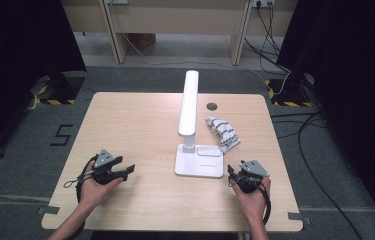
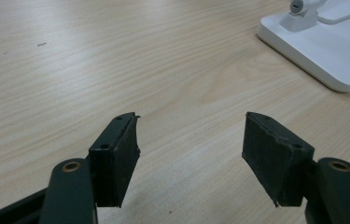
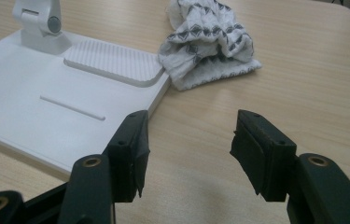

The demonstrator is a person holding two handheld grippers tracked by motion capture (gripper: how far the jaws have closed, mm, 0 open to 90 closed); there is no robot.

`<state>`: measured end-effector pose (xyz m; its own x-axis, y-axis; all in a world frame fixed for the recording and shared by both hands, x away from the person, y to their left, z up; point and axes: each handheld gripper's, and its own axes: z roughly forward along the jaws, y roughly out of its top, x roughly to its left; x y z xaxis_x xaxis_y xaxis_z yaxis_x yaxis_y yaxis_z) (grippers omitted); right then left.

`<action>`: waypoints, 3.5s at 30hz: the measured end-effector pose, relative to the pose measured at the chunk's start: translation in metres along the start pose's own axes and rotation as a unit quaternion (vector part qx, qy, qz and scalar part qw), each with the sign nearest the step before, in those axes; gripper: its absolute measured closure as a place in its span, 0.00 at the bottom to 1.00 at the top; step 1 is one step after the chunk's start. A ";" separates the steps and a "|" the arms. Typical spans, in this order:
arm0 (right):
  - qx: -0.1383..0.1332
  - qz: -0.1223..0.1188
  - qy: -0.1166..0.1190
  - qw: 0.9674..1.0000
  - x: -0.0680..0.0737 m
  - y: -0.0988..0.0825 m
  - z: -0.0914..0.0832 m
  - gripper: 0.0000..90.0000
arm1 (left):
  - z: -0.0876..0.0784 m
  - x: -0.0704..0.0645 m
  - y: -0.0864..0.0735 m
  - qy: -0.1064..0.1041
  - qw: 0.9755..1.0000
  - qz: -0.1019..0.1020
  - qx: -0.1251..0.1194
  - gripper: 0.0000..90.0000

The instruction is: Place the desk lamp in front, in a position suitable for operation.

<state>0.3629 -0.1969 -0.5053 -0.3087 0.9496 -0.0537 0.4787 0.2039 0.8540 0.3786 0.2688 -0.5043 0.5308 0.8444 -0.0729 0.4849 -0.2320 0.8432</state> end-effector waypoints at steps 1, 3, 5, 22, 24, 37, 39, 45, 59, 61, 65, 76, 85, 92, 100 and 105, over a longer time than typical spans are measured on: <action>0.002 0.001 0.002 1.000 0.000 0.000 0.001 0.51 | 0.000 0.000 0.000 0.000 1.000 -0.001 0.000 0.39; 0.003 0.004 0.005 1.000 0.001 0.000 0.002 0.53 | 0.001 0.000 0.000 0.002 1.000 -0.001 0.001 0.40; 0.004 0.005 0.009 1.000 0.001 0.000 0.003 0.53 | 0.002 0.000 0.000 0.001 1.000 -0.003 0.000 0.41; 0.050 0.006 0.022 0.998 -0.001 0.020 0.017 0.85 | 0.024 -0.021 0.019 -0.028 0.998 0.046 0.015 0.62; 0.060 0.003 0.019 0.998 -0.002 0.021 0.023 0.90 | 0.033 -0.026 0.024 -0.033 0.998 0.046 0.025 0.68; 0.100 0.006 0.031 0.995 -0.003 0.027 0.049 1.00 | 0.093 -0.059 0.052 -0.044 0.996 0.027 0.072 0.99; 0.103 0.008 0.031 0.994 -0.002 0.028 0.051 1.00 | 0.099 -0.061 0.053 -0.047 0.996 0.024 0.075 0.99; 0.107 0.007 0.034 0.994 0.000 0.029 0.056 1.00 | 0.109 -0.065 0.053 -0.059 0.995 0.001 0.086 1.00; 0.105 -0.006 0.033 0.994 0.005 0.031 0.060 1.00 | 0.116 -0.076 0.054 -0.070 0.994 0.004 0.082 1.00; 0.103 -0.009 0.033 0.994 0.005 0.031 0.060 1.00 | 0.117 -0.077 0.054 -0.071 0.994 0.007 0.082 1.00; 0.104 -0.006 0.031 0.994 0.006 0.030 0.060 1.00 | 0.117 -0.080 0.054 -0.075 0.994 0.008 0.080 1.00; 0.102 -0.008 0.031 0.994 0.010 0.031 0.061 1.00 | 0.118 -0.084 0.055 -0.077 0.993 0.014 0.083 0.99; 0.099 -0.013 0.031 0.994 0.011 0.032 0.062 1.00 | 0.118 -0.083 0.054 -0.075 0.994 0.015 0.083 0.99; 0.101 -0.010 0.031 0.994 0.013 0.033 0.064 1.00 | 0.116 -0.081 0.053 -0.073 0.994 0.015 0.083 0.99; 0.102 -0.007 0.031 0.994 0.016 0.035 0.067 1.00 | 0.112 -0.081 0.051 -0.070 0.994 0.023 0.083 0.99; 0.104 -0.014 0.031 0.994 0.018 0.038 0.071 1.00 | 0.104 -0.083 0.047 -0.073 0.993 0.034 0.085 1.00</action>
<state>0.4342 -0.1551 -0.5106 -0.3715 0.9277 -0.0376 0.6266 0.2804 0.7272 0.4295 0.1371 -0.5146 0.6552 0.7480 -0.1054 0.5478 -0.3745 0.7481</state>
